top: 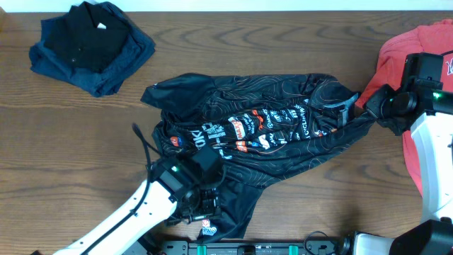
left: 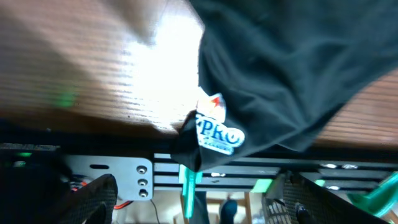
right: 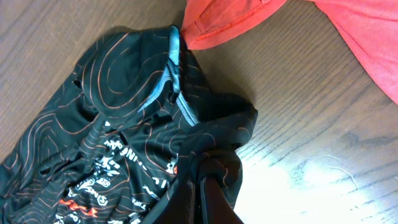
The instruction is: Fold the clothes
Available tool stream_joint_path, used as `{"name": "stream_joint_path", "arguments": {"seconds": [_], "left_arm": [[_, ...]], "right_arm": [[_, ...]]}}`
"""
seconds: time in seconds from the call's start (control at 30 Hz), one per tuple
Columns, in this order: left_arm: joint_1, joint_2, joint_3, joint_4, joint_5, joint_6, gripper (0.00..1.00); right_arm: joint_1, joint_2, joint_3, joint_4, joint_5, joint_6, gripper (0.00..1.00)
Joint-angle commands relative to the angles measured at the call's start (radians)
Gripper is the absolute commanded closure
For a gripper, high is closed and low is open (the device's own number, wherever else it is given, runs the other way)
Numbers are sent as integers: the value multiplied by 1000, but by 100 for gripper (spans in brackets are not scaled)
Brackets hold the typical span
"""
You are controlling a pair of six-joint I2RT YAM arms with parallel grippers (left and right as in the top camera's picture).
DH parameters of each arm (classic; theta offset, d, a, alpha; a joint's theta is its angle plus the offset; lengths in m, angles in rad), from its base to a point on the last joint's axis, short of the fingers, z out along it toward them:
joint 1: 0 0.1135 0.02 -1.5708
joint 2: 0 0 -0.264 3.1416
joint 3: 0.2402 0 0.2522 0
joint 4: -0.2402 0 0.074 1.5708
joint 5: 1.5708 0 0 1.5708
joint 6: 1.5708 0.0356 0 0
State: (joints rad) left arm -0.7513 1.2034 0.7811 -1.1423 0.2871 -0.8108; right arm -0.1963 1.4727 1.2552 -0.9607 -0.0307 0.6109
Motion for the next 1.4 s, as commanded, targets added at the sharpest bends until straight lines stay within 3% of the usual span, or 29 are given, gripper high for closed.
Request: {"name": "stream_joint_path", "arguments": {"seconds": [0.0,0.43,1.13,1.27,1.37], "left_arm": [[-4,10,-62,19,53,-18,14],[-8,36,-153,163,233,86,17],[-8,269,-187,309,191,104,24],[-8,306,-187,319,191,104,41],[-8,312,-187,318,191,104,64]], "right_arm": [[-14,-1,14,0,-4,-25,99],[-14,-1,14,2,-4,-29,99],[-14,-1,14,-2,-4,-33,98],[-14,-1,14,-8,-4,-33,98],[-14,-1,14,-11,-3,-40,99]]}}
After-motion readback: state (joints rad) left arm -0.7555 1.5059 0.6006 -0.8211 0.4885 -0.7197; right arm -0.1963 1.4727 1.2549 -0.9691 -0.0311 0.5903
